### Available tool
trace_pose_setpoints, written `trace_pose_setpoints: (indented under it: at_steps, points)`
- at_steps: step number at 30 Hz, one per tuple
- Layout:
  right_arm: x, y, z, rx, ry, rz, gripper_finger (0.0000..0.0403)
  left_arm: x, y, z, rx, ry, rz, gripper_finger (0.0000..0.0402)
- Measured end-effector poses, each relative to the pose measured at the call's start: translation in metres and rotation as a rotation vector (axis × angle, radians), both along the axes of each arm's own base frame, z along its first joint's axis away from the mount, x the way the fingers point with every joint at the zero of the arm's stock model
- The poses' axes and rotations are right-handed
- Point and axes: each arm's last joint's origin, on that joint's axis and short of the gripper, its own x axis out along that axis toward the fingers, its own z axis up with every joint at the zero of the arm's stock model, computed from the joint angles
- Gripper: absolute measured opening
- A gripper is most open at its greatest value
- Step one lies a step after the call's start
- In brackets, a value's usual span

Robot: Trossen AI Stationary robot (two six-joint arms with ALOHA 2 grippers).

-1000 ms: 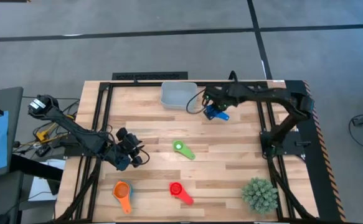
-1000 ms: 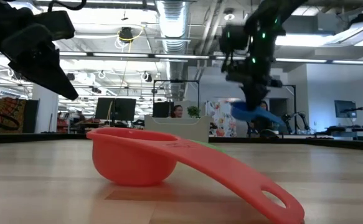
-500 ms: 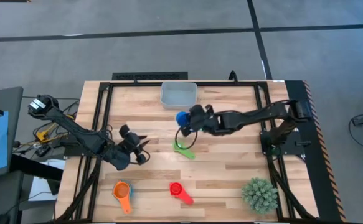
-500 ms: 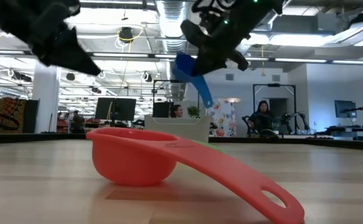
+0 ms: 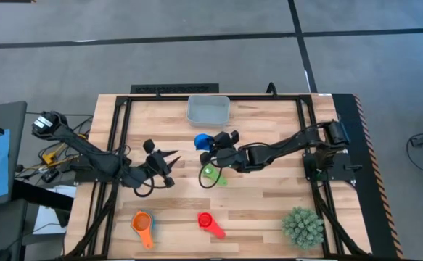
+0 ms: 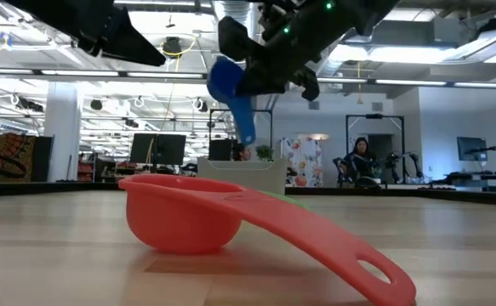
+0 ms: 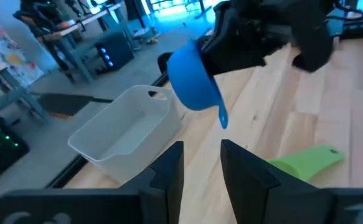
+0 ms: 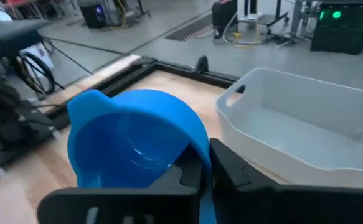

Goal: Nest measuring cups in basket
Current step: Stack the blue measuring cup on top of the orange measuring cup

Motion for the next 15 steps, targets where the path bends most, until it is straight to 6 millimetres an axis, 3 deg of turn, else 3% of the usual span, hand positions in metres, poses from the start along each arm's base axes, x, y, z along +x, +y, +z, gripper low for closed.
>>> trace_pose_setpoints:
  at_steps: [8, 15]
  points:
    - [0.004, 0.006, 0.012, 0.110, -0.234, -0.014, 0.0023, 0.008, 0.010, 0.007, 0.022, -0.014, -0.047, 0.0097]
    - [0.004, 0.005, 0.014, 0.158, -0.297, -0.034, 0.0035, 0.014, 0.014, 0.023, 0.160, -0.041, -0.120, 0.0097]
